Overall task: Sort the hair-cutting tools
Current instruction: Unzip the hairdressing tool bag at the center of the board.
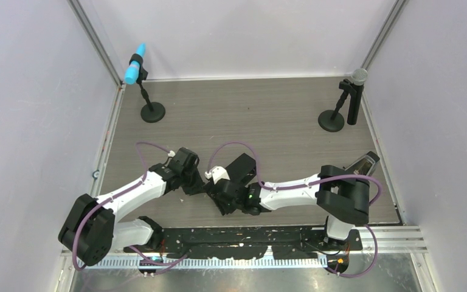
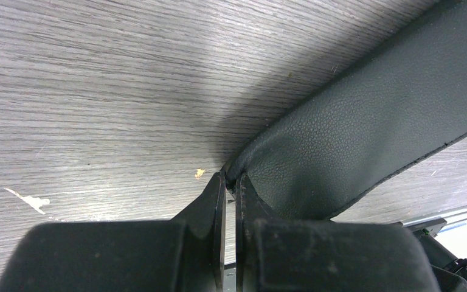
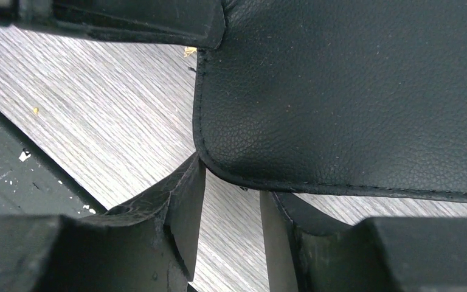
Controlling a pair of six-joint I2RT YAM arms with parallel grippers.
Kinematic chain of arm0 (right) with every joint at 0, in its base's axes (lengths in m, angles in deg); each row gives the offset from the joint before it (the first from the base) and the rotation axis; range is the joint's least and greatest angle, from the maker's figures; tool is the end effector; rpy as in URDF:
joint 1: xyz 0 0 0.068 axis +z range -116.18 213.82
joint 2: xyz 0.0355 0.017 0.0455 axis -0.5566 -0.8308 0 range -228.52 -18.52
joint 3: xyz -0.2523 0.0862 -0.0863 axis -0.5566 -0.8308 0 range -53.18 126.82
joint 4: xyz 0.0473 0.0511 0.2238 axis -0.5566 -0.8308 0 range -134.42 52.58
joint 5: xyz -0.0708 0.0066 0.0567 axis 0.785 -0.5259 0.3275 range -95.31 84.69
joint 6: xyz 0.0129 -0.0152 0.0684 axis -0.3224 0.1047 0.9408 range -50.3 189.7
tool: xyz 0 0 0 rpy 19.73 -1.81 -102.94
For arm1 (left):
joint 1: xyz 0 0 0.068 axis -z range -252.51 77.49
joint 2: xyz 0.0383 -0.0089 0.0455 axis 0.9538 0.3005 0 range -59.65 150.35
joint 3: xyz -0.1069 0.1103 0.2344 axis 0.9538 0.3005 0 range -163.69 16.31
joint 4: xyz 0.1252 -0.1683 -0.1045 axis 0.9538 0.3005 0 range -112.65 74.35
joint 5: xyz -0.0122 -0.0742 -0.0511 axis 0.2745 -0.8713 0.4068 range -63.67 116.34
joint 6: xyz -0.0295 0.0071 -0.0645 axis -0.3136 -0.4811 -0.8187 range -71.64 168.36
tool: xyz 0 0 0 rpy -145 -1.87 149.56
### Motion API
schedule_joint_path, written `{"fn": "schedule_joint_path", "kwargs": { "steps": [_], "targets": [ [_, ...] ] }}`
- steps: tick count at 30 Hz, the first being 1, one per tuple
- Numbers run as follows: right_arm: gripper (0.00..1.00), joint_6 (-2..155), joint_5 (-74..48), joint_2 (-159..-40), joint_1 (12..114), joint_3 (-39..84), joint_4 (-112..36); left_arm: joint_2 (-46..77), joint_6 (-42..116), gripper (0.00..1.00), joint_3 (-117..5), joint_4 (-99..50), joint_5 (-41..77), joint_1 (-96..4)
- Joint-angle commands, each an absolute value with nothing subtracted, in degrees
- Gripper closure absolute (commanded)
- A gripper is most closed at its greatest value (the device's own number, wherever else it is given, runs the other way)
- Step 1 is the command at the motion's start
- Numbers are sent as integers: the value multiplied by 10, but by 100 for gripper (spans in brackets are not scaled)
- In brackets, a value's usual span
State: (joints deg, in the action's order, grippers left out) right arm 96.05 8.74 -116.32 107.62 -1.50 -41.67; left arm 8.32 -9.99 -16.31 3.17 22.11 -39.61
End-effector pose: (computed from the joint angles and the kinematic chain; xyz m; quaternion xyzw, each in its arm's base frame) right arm 0.1067 0.3160 0.1678 -0.3378 0.8715 0.1842 0.3041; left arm 0.1594 -0.1083 0.1733 -0.2042 0.9461 -0.2028 0.1484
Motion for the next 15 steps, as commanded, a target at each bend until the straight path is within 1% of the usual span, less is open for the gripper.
{"fn": "schedule_joint_path", "kwargs": {
  "steps": [1, 3, 7, 9, 10, 11, 12, 13, 14, 15],
  "targets": [
    [56, 954, 97, -1188, 1084, 15, -416, 76, -102, 100, -154, 34, 225, -394],
    [58, 954, 104, -1198, 1087, 24, -425, 75, -103, 100, -154, 34, 225, -393],
    [65, 958, 121, -1212, 1088, 40, -444, 73, -107, 100, -154, 34, 225, -392],
    [71, 962, 139, -1214, 1088, 46, -457, 71, -108, 100, -153, 34, 226, -391],
    [76, 965, 144, -1215, 1088, 48, -468, 70, -108, 100, -153, 34, 227, -391],
    [78, 967, 152, -1214, 1088, 51, -478, 70, -107, 100, -153, 35, 228, -390],
    [86, 968, 155, -1213, 1088, 51, -481, 69, -107, 100, -152, 35, 228, -390],
    [90, 969, 159, -1210, 1088, 51, -487, 68, -107, 100, -152, 36, 229, -391],
    [94, 969, 159, -1207, 1088, 51, -489, 68, -107, 100, -152, 37, 230, -391],
    [95, 969, 159, -1199, 1088, 47, -492, 69, -105, 100, -152, 39, 233, -391]
  ]
}}
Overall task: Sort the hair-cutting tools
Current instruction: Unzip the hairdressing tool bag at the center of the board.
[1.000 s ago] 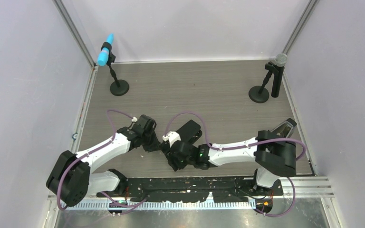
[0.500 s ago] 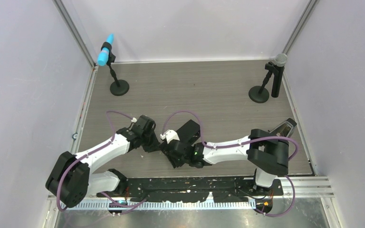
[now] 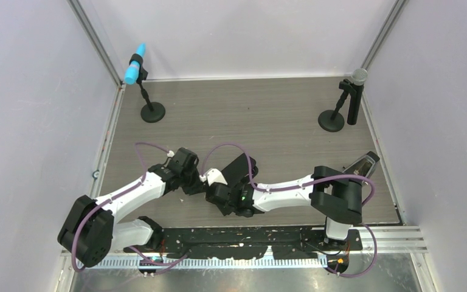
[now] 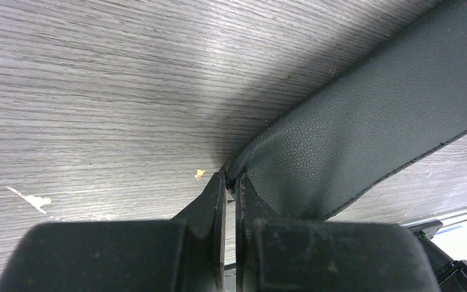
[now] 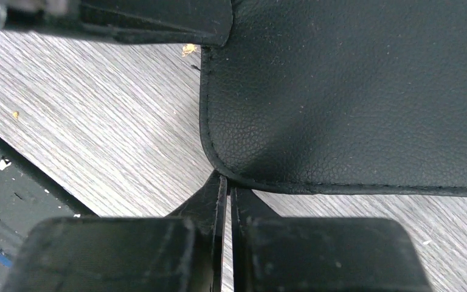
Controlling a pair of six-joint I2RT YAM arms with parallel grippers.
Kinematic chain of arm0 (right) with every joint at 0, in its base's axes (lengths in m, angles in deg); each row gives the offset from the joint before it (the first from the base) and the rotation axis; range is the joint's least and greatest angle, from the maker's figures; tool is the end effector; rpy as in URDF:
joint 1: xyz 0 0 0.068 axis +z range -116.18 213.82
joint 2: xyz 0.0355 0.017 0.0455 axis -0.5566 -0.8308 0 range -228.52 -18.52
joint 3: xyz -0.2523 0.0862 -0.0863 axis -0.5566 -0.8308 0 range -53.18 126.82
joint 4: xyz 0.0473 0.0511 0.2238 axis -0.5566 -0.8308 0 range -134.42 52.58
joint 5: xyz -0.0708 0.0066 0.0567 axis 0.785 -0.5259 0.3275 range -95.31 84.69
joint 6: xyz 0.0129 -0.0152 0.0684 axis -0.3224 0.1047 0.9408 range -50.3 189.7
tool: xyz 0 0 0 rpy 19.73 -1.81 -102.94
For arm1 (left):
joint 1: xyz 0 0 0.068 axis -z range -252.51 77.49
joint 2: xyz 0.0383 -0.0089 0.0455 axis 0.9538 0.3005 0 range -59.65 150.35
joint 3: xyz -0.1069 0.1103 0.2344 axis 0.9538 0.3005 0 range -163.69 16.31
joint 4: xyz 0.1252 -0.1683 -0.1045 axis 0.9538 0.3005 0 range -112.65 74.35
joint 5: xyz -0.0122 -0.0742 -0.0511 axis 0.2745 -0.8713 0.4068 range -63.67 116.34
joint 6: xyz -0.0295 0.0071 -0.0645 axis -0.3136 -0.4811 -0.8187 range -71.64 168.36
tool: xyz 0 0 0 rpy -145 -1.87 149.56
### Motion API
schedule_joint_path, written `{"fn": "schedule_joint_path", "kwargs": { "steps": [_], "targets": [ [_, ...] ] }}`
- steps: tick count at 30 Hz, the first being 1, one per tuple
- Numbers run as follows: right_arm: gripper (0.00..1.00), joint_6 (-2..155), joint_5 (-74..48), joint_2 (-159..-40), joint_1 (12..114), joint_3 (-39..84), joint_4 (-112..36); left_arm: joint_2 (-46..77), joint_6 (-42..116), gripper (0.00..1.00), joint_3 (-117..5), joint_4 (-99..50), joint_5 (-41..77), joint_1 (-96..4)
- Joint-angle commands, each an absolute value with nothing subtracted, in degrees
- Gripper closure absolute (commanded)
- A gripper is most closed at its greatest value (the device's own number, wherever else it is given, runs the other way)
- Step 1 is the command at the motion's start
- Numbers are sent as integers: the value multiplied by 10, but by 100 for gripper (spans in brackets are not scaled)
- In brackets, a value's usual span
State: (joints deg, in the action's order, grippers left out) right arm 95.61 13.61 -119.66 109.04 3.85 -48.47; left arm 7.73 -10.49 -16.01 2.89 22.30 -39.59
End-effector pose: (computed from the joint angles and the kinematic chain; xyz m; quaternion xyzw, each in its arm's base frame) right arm 0.1060 0.3269 0.1665 -0.3479 0.8759 0.1285 0.3086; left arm 0.1586 -0.1076 0.1739 -0.2081 0.9441 -0.2057 0.1520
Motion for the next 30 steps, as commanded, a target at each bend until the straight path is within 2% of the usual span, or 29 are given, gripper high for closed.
{"fn": "schedule_joint_path", "kwargs": {
  "steps": [1, 6, 9, 15, 20, 22, 23, 24, 25, 27, 30],
  "targets": [
    [95, 968, 159, -1188, 1088, 44, -493, 69, -102, 100, -153, 42, 236, -392],
    [95, 966, 198, -1132, 1080, 7, -532, 70, -80, 100, -154, 59, 255, -396],
    [95, 966, 205, -1095, 1039, -17, -562, 68, -72, 100, -148, 65, 255, -402],
    [95, 954, 174, -1037, 944, -90, -568, 59, -60, 100, -133, 67, 255, -409],
    [95, 924, 144, -1037, 933, -77, -551, 77, -31, 98, -155, 71, 259, -422],
    [95, 922, 116, -1044, 939, -67, -534, 94, -15, 85, -178, 78, 259, -438],
    [95, 925, 97, -1046, 942, -59, -519, 101, -9, 76, -189, 82, 256, -448],
    [95, 927, 88, -1054, 949, -53, -511, 106, -6, 62, -203, 89, 251, -461],
    [95, 934, 70, -1058, 954, -40, -496, 102, -5, 55, -214, 97, 251, -468],
    [95, 946, 51, -1078, 970, -11, -481, 78, -7, 45, -231, 117, 268, -474],
    [95, 963, 37, -1121, 1001, 35, -470, 15, -12, 36, -240, 167, 311, -475]
  ]
}}
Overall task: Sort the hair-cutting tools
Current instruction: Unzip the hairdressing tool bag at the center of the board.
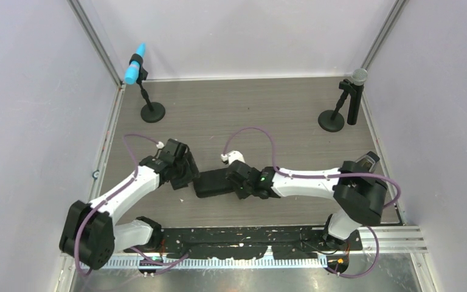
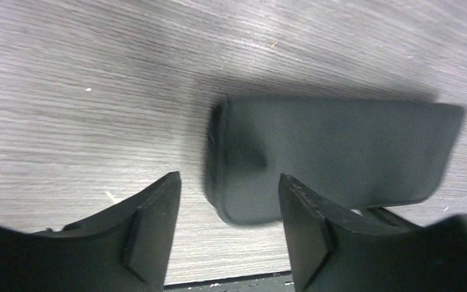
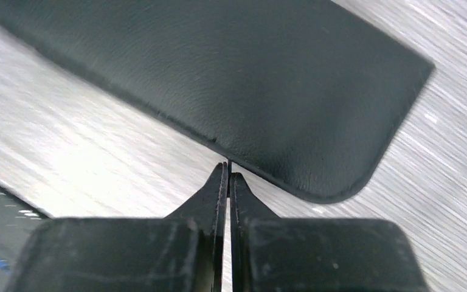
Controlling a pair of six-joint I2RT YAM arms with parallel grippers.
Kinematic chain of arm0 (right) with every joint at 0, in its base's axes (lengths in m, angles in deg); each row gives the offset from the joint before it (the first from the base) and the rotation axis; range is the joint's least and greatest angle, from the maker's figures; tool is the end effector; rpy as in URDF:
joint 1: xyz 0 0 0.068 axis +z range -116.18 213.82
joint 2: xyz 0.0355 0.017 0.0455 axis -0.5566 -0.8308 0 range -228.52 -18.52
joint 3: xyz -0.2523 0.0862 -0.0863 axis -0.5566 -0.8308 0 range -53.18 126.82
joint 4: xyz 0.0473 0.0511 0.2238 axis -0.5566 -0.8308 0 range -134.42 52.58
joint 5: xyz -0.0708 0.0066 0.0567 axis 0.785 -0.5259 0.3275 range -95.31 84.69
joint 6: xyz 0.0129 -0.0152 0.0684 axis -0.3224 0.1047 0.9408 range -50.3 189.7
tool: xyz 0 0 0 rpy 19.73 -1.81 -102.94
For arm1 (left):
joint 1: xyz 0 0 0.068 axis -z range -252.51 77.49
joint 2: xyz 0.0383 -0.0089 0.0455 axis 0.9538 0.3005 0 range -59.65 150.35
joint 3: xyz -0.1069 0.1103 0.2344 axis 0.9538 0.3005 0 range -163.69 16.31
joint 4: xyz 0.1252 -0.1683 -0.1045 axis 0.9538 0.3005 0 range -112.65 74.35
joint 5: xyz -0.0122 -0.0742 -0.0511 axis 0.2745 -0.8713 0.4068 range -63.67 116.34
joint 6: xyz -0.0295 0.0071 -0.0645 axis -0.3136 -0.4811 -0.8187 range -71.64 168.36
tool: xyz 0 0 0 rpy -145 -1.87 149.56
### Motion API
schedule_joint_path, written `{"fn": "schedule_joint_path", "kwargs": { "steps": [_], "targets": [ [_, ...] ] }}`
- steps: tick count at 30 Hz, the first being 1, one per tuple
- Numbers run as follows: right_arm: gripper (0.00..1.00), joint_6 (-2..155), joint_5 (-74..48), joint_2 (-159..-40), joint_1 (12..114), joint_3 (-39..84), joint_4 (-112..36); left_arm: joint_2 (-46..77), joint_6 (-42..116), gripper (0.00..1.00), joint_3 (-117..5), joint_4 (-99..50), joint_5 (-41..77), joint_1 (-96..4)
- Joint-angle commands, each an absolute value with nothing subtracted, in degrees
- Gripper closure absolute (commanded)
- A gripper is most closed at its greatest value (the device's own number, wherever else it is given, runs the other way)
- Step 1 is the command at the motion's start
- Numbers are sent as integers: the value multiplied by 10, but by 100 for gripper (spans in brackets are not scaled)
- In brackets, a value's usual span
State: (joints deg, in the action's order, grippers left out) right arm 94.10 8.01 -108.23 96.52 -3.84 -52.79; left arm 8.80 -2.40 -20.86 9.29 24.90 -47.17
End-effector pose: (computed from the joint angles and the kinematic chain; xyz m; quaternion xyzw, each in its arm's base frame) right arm 0.1477 0.2565 0.1827 -0.2791 0.9079 0.1213 0.2883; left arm 0.1760 -0.0850 0.1870 -0.2112 0.9496 -0.1523 0.1747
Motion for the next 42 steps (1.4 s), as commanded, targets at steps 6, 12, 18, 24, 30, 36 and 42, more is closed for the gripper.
{"fn": "schedule_joint_path", "kwargs": {
  "steps": [6, 12, 18, 24, 30, 36, 42],
  "targets": [
    [95, 992, 35, -1184, 1045, 118, -442, -127, -72, 33, -171, 217, 321, -475],
    [95, 995, 38, -1223, 1062, 148, -432, -211, -164, 33, -58, 109, 247, -475],
    [95, 1002, 33, -1237, 1068, 141, -419, -148, -175, 33, -61, 51, 222, -475],
    [95, 1005, 25, -1246, 1072, 141, -413, -106, -201, 38, -48, -12, 206, -474],
    [95, 1007, 19, -1247, 1074, 135, -405, -127, -230, 47, -22, -31, 209, -474],
    [95, 1014, 19, -1246, 1074, 124, -394, -258, -261, 43, 2, 13, 242, -474],
    [95, 1015, 17, -1248, 1074, 122, -388, -310, -289, 40, 30, -1, 258, -474]
  ]
}}
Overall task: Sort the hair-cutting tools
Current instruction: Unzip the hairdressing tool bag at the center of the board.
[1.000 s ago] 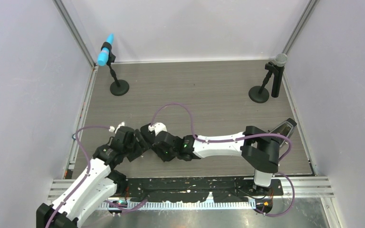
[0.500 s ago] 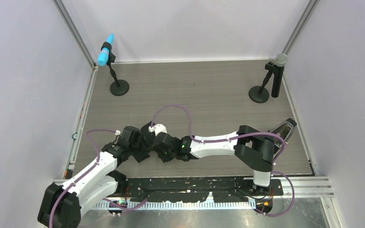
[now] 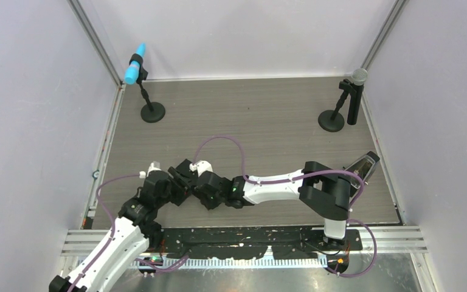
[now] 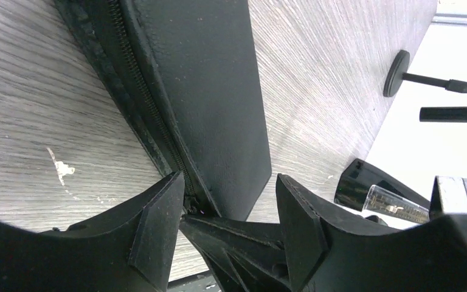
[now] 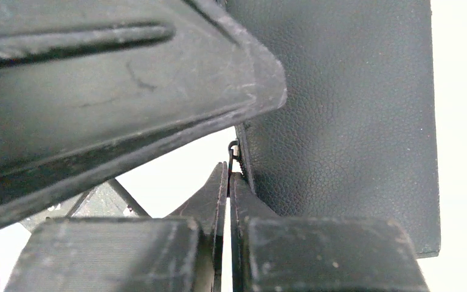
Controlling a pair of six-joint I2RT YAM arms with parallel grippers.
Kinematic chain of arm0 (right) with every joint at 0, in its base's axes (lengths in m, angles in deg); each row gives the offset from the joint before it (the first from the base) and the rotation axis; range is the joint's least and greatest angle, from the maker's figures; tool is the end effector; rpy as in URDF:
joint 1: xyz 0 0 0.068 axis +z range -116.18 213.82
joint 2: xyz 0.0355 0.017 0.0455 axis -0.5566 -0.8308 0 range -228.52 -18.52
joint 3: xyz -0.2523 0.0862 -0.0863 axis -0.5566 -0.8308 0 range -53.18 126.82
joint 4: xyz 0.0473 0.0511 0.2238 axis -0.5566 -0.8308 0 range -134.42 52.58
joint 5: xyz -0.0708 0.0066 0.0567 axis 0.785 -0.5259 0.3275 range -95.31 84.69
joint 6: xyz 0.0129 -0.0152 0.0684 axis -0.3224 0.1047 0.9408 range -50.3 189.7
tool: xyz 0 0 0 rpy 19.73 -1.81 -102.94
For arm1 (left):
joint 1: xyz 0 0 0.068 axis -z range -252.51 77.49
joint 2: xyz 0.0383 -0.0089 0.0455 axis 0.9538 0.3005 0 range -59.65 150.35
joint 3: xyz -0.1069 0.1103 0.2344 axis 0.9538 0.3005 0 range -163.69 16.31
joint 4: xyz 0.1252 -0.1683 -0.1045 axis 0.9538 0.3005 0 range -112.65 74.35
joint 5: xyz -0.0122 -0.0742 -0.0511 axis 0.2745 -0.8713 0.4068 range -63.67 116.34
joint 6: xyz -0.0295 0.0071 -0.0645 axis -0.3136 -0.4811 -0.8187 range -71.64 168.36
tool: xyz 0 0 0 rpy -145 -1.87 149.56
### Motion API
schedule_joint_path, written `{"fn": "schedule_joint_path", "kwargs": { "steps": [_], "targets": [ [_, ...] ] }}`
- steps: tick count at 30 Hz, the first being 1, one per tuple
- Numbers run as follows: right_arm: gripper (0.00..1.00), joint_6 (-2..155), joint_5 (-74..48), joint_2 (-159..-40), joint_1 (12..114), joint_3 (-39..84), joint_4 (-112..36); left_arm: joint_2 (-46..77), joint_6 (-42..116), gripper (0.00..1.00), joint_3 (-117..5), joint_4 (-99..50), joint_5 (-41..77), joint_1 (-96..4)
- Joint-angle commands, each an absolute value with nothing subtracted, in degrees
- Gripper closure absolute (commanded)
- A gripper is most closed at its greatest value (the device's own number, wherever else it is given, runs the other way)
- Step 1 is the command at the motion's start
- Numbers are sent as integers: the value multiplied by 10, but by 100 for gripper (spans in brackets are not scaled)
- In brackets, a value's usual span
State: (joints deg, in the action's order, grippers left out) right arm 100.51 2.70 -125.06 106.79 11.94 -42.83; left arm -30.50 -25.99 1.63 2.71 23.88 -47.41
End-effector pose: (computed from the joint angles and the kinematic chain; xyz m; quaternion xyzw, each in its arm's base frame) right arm 0.1219 0.3697 0.1797 -0.3097 0.8748 0.2487 0.2775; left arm 0.0971 -0.0483 0.1650 -0.3690 0.8270 -0.3359 0.2591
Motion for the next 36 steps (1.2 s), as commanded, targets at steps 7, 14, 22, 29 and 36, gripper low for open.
{"fn": "schedule_joint_path", "kwargs": {
  "steps": [7, 14, 22, 29, 36],
  "targets": [
    [95, 1014, 18, -1244, 1074, 119, -387, -200, -272, 42, 3, -16, 212, -474],
    [95, 1010, 19, -1240, 1074, 116, -400, -150, -266, 80, 7, -56, 204, -474],
    [95, 1001, 61, -1173, 1072, 22, -497, -170, -241, 100, -12, 9, 258, -475],
    [95, 994, 90, -1073, 1025, -78, -549, -140, -199, 100, -38, 26, 248, -479],
    [95, 950, 103, -1039, 947, -89, -547, -107, -133, 100, -58, 36, 197, -479]
  ]
}}
